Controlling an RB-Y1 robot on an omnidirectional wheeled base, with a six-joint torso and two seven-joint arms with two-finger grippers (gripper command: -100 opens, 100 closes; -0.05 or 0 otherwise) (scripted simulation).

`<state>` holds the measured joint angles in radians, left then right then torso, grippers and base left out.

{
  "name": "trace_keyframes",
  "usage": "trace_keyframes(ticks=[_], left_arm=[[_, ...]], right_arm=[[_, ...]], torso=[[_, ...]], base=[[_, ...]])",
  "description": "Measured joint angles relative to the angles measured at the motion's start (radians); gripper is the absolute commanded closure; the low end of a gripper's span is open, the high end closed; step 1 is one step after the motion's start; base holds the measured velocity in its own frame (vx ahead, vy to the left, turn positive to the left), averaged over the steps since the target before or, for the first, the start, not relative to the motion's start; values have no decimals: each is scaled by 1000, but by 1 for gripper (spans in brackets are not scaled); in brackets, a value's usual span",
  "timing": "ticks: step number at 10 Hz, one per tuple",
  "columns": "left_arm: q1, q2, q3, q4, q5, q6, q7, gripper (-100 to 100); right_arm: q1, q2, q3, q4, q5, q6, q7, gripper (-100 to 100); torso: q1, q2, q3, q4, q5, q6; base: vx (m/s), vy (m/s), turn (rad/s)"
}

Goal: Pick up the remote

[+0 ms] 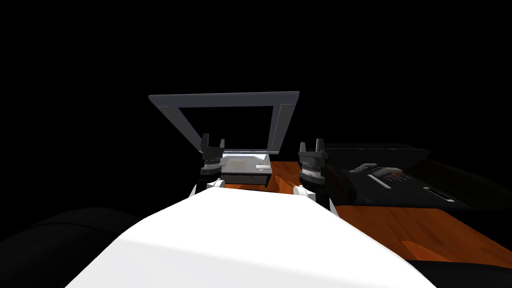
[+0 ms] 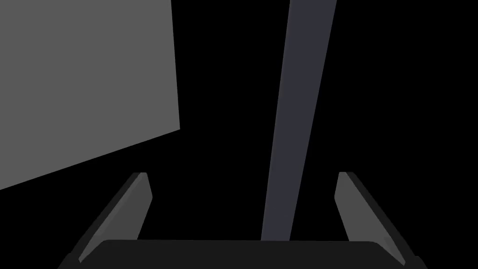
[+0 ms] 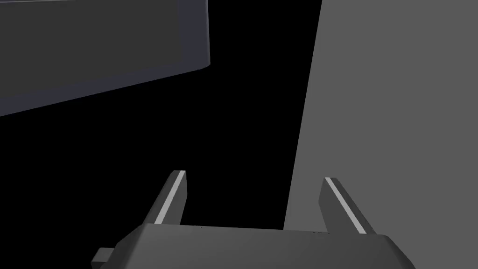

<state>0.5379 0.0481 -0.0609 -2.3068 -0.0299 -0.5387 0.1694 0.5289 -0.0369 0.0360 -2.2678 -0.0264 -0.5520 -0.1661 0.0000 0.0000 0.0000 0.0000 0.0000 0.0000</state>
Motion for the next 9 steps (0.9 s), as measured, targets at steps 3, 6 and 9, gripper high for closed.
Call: trace_keyframes(ticks=[3, 6, 9], left_arm=[[0, 0, 0, 0, 0, 0, 0, 0], [0, 0, 0, 0, 0, 0, 0, 0], [0, 0, 0, 0, 0, 0, 0, 0]], right_arm=[[12, -72, 13, 8, 17, -1, 11, -100], [27, -152, 28, 29, 49, 9, 25, -100], [80, -239, 52, 58, 107, 19, 41, -100]], torso=[[-1, 3, 2, 1, 0, 0], [-3, 4, 2, 1, -1, 0], [-2, 5, 3, 1, 0, 0]], base=[[-51, -16, 93], [-63, -32, 174], [-73, -11, 253]])
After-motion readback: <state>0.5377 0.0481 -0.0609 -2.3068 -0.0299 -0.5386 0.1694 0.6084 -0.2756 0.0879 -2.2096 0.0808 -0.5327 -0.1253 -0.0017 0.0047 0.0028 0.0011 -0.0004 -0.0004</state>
